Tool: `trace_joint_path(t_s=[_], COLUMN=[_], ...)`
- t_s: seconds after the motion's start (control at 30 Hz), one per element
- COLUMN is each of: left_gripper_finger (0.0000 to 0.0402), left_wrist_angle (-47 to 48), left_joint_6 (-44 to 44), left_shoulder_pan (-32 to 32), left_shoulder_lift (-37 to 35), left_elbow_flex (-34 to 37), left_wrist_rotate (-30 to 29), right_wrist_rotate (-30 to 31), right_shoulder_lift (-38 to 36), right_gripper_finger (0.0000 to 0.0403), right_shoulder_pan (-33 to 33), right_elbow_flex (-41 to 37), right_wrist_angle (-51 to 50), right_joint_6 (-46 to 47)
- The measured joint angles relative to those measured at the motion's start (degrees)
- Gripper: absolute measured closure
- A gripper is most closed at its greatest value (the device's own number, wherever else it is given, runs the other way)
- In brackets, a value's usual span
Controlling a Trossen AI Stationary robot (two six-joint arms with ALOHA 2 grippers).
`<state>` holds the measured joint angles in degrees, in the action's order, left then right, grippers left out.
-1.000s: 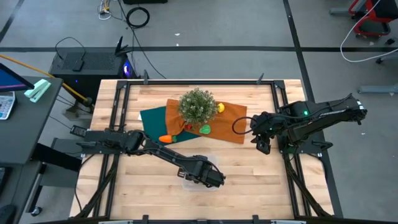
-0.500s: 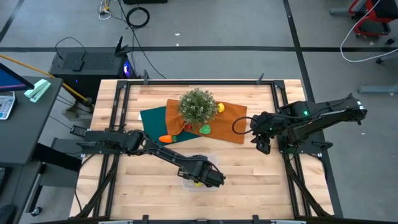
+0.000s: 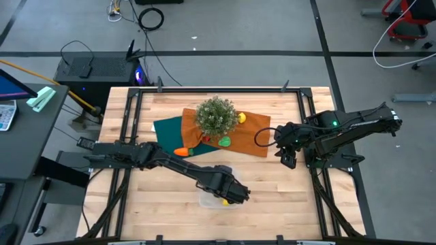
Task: Pick and placing Produce into tupperware
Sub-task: Put the carrot into the transparent bin
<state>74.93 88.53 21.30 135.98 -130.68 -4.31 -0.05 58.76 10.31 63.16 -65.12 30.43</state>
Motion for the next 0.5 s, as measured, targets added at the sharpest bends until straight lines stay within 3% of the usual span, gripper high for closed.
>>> trace_joint_path(t_s=[0.1, 0.4, 0.5], left_gripper_finger=[0.0144, 0.0160, 0.0163], left_wrist_angle=[6.23, 14.96, 15.04], left_joint_6=[-1.03, -3.66, -8.86], left_shoulder_pan=[0.00, -0.04, -0.37], left_shoulder_lift=[-0.05, -8.01, -10.44], left_elbow_flex=[-4.43, -2.11, -2.12], left_wrist_rotate=[-2.08, -6.25, -7.11], right_wrist_rotate=[0.00, 0.00, 0.00], right_shoulder_lift=[0.00, 0.00, 0.02], right_gripper_finger=[0.0257, 0.0257, 0.0257], right_shoulder_pan=[0.00, 0.00, 0.00], right_elbow_flex=[-0.01, 0.00, -0.01], right_wrist_angle=[0.00, -0.04, -0.04], right_joint_6=[0.00, -0.06, -0.09])
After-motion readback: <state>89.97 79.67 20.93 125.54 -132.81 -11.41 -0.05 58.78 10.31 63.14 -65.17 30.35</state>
